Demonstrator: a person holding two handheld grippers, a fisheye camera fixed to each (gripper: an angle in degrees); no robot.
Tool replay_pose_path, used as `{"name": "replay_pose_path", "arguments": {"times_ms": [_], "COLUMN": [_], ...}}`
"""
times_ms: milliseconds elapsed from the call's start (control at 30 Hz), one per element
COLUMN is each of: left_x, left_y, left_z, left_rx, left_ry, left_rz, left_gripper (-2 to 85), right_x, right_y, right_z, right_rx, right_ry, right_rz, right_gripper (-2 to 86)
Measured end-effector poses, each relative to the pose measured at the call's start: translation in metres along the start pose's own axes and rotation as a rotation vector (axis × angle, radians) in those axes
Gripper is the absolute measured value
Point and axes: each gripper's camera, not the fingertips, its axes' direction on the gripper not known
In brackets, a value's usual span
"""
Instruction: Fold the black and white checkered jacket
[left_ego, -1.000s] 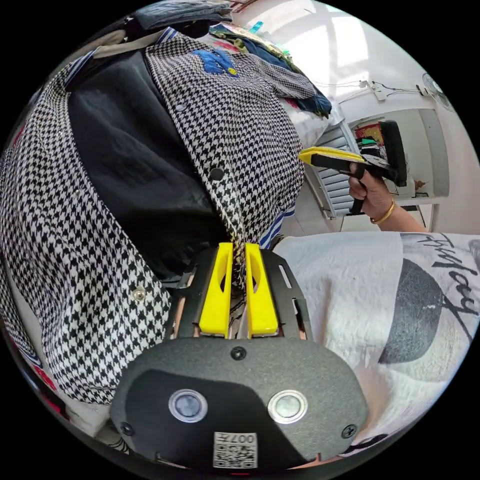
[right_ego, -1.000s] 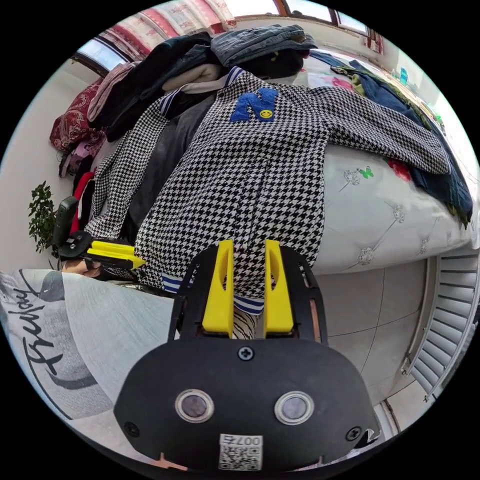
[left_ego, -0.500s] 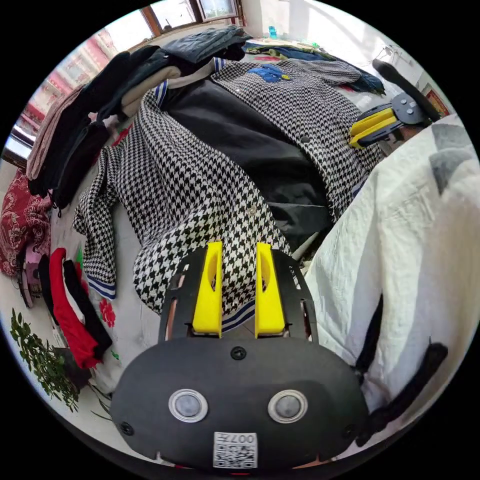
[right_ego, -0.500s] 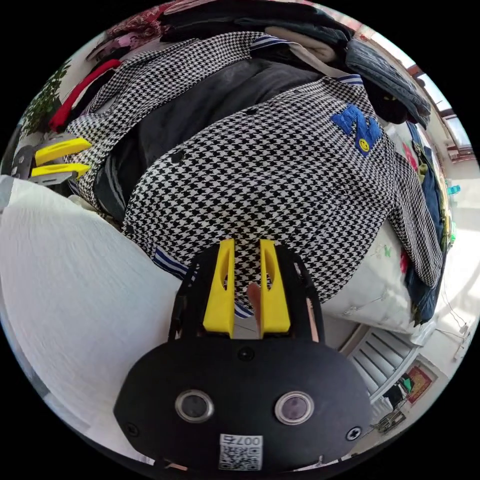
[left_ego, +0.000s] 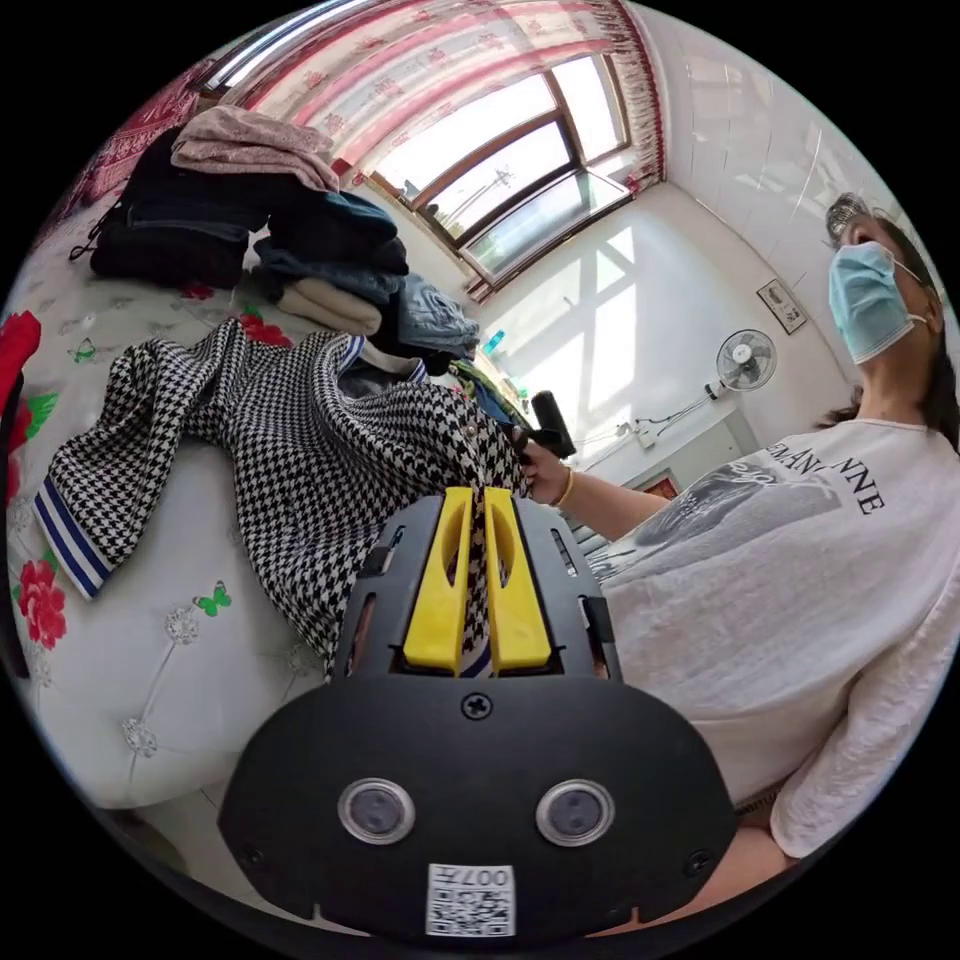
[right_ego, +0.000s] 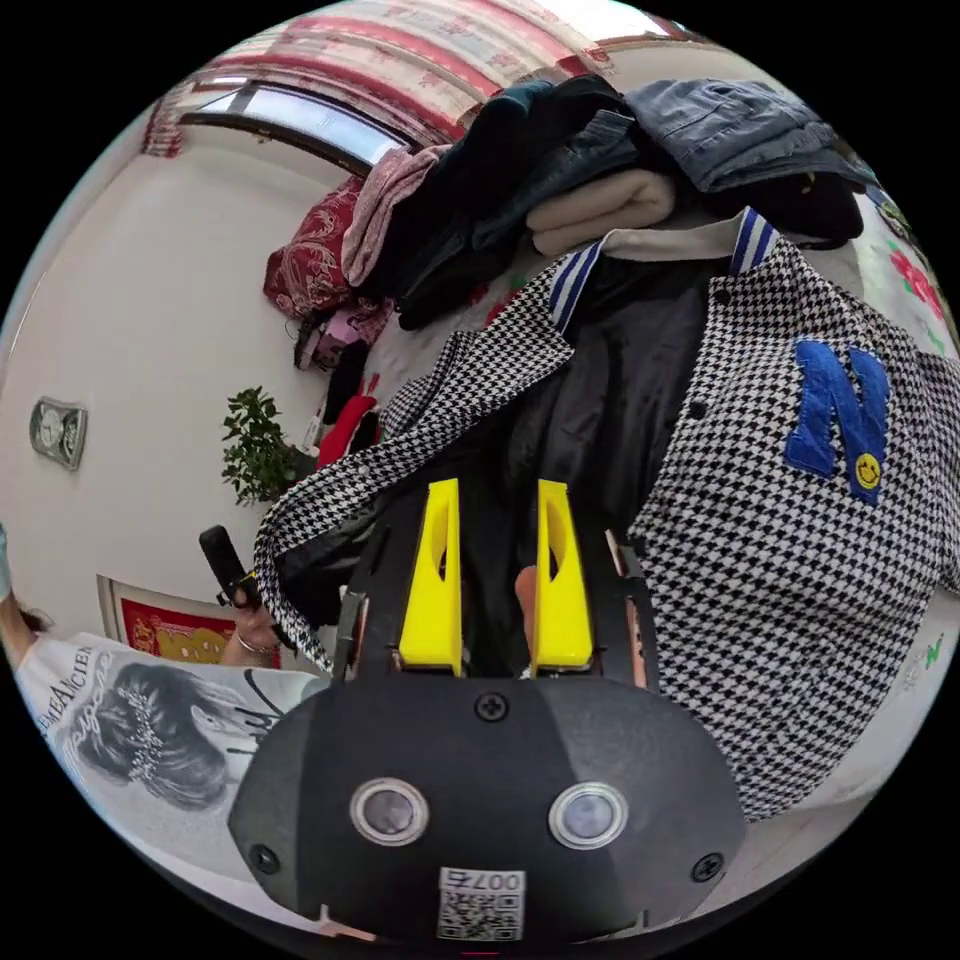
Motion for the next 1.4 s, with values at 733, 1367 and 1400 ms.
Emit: {"name": "replay_pose_path", "arguments": {"times_ms": [733, 1367, 1400], "left_x": [-0.009, -0.028, -0.029], "left_y": [-0.013, 0.043, 0.043], "left_z": [0.157, 0.087, 0.094], "left_rx": [-0.472, -0.355, -0.382], "left_ry": [0.016, -0.386, -0.388], "left_rz": [0.045, -0.293, -0.296], "left_gripper": [6.7, 13.3, 13.2], "right_x": [0.036, 0.108, 0.111], "right_y": [-0.095, 0.237, 0.242], "right_z": [-0.001, -0.081, -0.08], "right_rx": [0.122, -0.006, -0.005], "right_ry": [0.59, 0.5, 0.494], "right_rz": [0.1, 0.329, 0.328], "right_gripper": [1.3, 12.4, 12.5]}}
